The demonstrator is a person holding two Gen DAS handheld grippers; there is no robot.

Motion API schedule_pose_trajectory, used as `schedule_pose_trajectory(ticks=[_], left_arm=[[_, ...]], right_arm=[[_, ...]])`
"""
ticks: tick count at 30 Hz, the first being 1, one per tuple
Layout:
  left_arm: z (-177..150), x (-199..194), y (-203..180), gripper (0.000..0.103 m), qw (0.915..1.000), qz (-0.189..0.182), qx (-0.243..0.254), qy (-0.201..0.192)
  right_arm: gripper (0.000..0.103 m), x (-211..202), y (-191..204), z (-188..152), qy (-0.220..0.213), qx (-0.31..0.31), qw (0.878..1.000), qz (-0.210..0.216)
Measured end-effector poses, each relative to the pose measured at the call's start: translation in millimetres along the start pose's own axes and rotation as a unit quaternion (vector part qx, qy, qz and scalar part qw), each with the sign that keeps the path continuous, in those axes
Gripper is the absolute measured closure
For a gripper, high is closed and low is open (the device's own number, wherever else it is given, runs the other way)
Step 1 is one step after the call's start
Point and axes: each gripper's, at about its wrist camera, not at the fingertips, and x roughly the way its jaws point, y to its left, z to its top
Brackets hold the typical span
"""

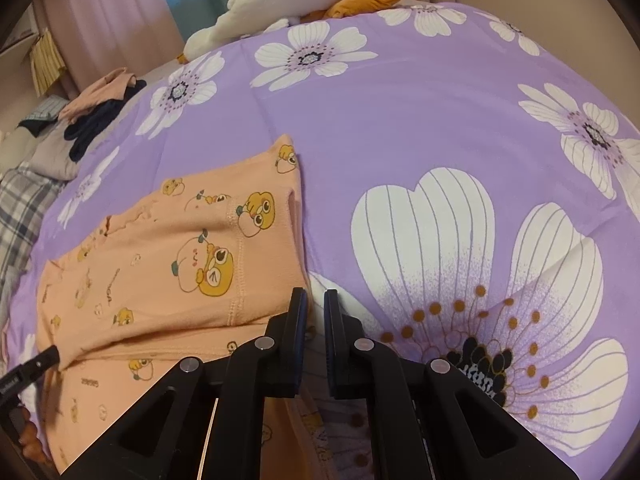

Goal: Fold small clothes

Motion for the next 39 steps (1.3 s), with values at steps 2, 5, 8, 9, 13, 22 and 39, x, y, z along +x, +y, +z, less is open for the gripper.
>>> schedule_pose_trajectory(ticks=[2,5,8,9,13,22,39], left_arm=[[0.4,0.3,0.4,0.047,1.0,-0.003,-0.001,0.0],[0.7,0.3,0.4,0.046,1.0,-0.004,-0.002,-0.001],[0.9,0.4,0.3,0.046,1.0,-0.004,-0.001,-0.001],[1.2,0.3,0.1,0.046,1.0,-0.005,-0.001,-0.002],[1.6,0.9,0.1,0.043,0.9999,-0.012,-0.001,-0.004],[0.5,1.2,0.5,0.043,0.9998,-0.018,0.0,-0.008],[-28.6,-47.5,-4.3,0.044,0.9977,-0.057,-0.037,0.009]], right_arm=[[0.098,0.2,-0.1,0.1,0.0,0.001,1.0,0.0],[0.099,0.2,-0.4,0.3,-0.001,0.002,1.0,0.001],[0.098,0.2,-1.1,0.3,-0.001,0.005,1.0,0.003],[0.098,0.3,-1.6,0.6,-0.001,0.007,1.0,0.005],[0.098,1.3,-2.9,2.0,0.001,0.014,1.0,0.007],[0.098,2.3,-1.6,2.0,-0.001,0.013,1.0,0.0],[0.08,-21.2,-0.9,-14.1,0.012,-0.03,0.999,-0.025]])
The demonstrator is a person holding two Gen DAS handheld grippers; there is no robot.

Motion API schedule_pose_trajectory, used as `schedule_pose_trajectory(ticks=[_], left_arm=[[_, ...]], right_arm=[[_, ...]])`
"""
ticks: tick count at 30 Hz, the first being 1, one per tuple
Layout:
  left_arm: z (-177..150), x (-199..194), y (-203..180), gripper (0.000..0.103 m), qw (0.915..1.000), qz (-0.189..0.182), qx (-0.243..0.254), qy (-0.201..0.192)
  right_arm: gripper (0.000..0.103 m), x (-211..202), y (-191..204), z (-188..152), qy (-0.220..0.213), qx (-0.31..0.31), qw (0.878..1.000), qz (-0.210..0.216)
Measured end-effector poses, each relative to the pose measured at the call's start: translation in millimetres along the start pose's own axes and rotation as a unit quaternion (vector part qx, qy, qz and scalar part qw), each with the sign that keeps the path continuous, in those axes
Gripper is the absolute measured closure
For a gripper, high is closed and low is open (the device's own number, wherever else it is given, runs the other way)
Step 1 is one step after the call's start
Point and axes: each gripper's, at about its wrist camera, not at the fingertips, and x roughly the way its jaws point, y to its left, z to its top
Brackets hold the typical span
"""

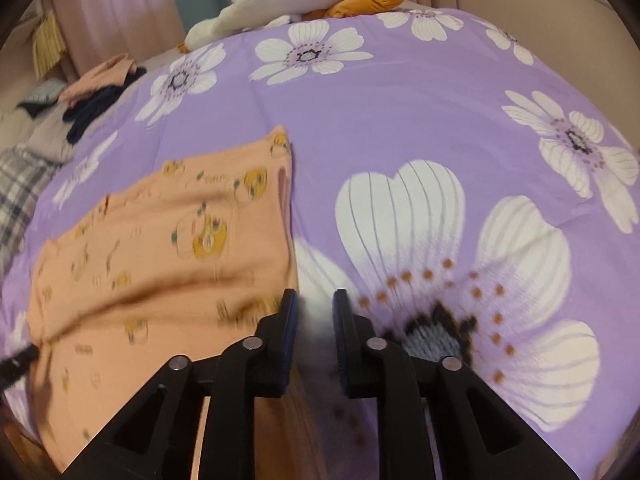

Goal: Fold small clothes

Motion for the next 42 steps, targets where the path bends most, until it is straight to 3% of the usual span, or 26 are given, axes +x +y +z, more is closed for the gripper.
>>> schedule_pose_trajectory(ticks=[4,6,10,15,23,28,32,34,35,37,38,40,42], left_arm=[[-14.2,-30.0,-3.9,0.038,0.9997,-0.008,0.004,-0.024],[-22.7,-39.1,-4.2,0.03,0.9996,-0.015,0.01,-0.023],[-43.1,-46.8,-4.5,0.024,0.9993,0.01,0.03,-0.02],[-61.4,-40.2,2.7,0.026,0.9989,0.035,0.025,-0.018],[-78.7,-30.4,10.4,0.028,0.9996,0.021,0.02,-0.003],[-82.1,-27.2,9.6,0.039,0.9998,0.0,0.017,-0.006],[-81.5,-19.1,7.9,0.047,0.9995,-0.03,0.011,-0.003],[-82.4,-17.3,2.9,0.064,0.9991,-0.035,0.023,-0.004],[-82.7,-15.6,1.9,0.07,0.9988,-0.042,0.024,0.001],[-82.2,-11.8,2.6,0.091,0.9987,-0.047,0.015,0.005],[-81.4,-10.6,4.0,0.093,0.9987,-0.051,0.008,0.005],[-80.6,-12.8,10.2,0.095,0.9975,-0.065,-0.028,-0.004],[-79.8,-18.7,9.6,0.096,0.9963,-0.074,-0.042,-0.013]], right_arm=[[0.051,-24.5,-7.7,-13.8,-0.01,0.004,1.0,0.03],[0.048,-37.6,-11.9,-21.0,-0.017,0.005,0.999,0.044],[0.041,-58.8,-21.6,-39.1,-0.018,0.004,0.998,0.062],[0.041,-70.5,-28.1,-66.6,0.0,-0.017,0.999,0.04],[0.041,-75.5,-36.8,-100.4,0.028,-0.007,0.996,0.085],[0.041,-76.1,-31.0,-103.9,0.031,-0.007,0.995,0.097],[0.041,-68.2,-27.7,-104.8,0.044,0.004,0.99,0.137],[0.041,-66.4,-20.1,-104.4,0.04,-0.006,0.99,0.134],[0.042,-66.7,-15.1,-104.6,0.036,-0.016,0.991,0.129],[0.057,-66.6,-6.2,-104.3,0.032,-0.032,0.991,0.127],[0.063,-65.6,-3.2,-103.7,0.032,-0.037,0.99,0.129],[0.089,-61.5,1.1,-100.1,0.035,-0.031,0.988,0.145],[0.093,-58.5,2.2,-97.9,0.041,-0.016,0.985,0.165]])
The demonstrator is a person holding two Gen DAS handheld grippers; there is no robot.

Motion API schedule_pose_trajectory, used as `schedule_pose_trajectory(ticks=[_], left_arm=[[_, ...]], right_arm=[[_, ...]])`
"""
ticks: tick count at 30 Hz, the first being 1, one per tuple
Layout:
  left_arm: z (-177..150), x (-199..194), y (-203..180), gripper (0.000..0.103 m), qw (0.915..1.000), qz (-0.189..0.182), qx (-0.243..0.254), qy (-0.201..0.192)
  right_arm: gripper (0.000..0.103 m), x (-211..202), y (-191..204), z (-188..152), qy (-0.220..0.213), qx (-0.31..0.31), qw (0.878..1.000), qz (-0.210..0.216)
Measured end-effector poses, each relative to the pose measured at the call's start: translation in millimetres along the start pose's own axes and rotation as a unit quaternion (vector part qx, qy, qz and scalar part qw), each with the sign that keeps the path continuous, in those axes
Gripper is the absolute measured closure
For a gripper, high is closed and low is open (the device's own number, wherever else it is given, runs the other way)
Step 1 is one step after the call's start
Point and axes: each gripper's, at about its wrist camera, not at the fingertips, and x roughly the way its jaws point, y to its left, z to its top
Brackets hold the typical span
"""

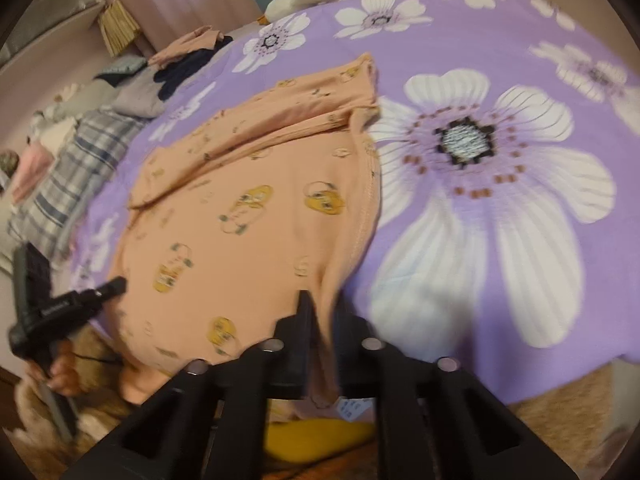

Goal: Fold small clothes

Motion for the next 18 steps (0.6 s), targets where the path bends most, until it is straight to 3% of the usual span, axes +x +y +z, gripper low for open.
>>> schedule_pose_trajectory(ticks=[6,11,18], left_arm=[[10.6,-24.2,-31.5,0.096,0.9984,-0.01,0.033,-0.044],[30.3,-40.8,-40.7,0.096,0.996,-0.017,0.034,-0.081],[62.0,-39.8,-34.3,0.096,0.9964,-0.012,0.021,-0.081]], right_arm=[[0.093,-13.0,12.0,6.4,-0.018,-0.006,0.999,0.026],[0.093,-36.4,16.6,24.0,-0.064,-0.005,0.997,0.051],[0.093,-41.3,16.9,58.1,-0.098,0.007,0.993,0.07]])
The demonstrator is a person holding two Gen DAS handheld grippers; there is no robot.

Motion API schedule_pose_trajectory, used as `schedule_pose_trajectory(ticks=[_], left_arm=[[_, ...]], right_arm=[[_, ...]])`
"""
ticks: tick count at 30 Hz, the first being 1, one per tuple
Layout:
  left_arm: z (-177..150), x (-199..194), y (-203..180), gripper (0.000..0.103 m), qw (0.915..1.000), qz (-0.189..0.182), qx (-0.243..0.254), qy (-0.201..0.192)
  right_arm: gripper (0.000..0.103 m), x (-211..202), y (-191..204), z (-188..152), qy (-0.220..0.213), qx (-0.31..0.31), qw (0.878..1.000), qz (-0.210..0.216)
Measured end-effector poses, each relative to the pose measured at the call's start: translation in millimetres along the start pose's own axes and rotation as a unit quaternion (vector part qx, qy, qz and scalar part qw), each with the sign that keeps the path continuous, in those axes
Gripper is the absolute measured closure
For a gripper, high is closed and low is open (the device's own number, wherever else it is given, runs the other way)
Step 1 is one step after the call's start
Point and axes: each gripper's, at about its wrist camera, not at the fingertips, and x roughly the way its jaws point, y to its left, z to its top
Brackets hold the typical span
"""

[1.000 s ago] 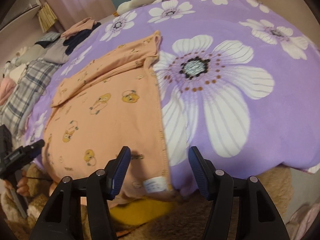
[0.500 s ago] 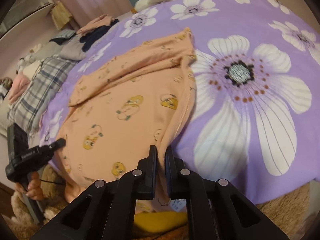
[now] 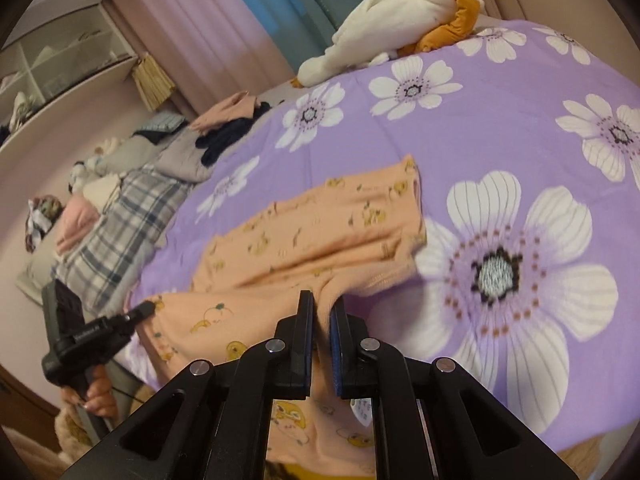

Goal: Fold small clothes

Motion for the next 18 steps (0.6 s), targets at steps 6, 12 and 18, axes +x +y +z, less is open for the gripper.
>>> schedule_pose_trajectory(ticks=[6,12,18], left_arm=[[21.9,20.2,7.6,0.095,1.0,0.004,0.001,0.002],[32.9,66.5,22.8,0.095,0.998,0.05,0.0,0.039],[27.9,101.2,36.7,0.092,0.9944,0.078,0.01,0.072]], right_arm=[[0.093,20.4,-4.7,21.5,-0.001,0.005,1.0,-0.014],[0.093,50.3,-14.9,29.1,0.019,0.011,0.998,-0.064],[0.093,89.8,-30.5,26.1,0.061,0.021,0.992,-0.111]])
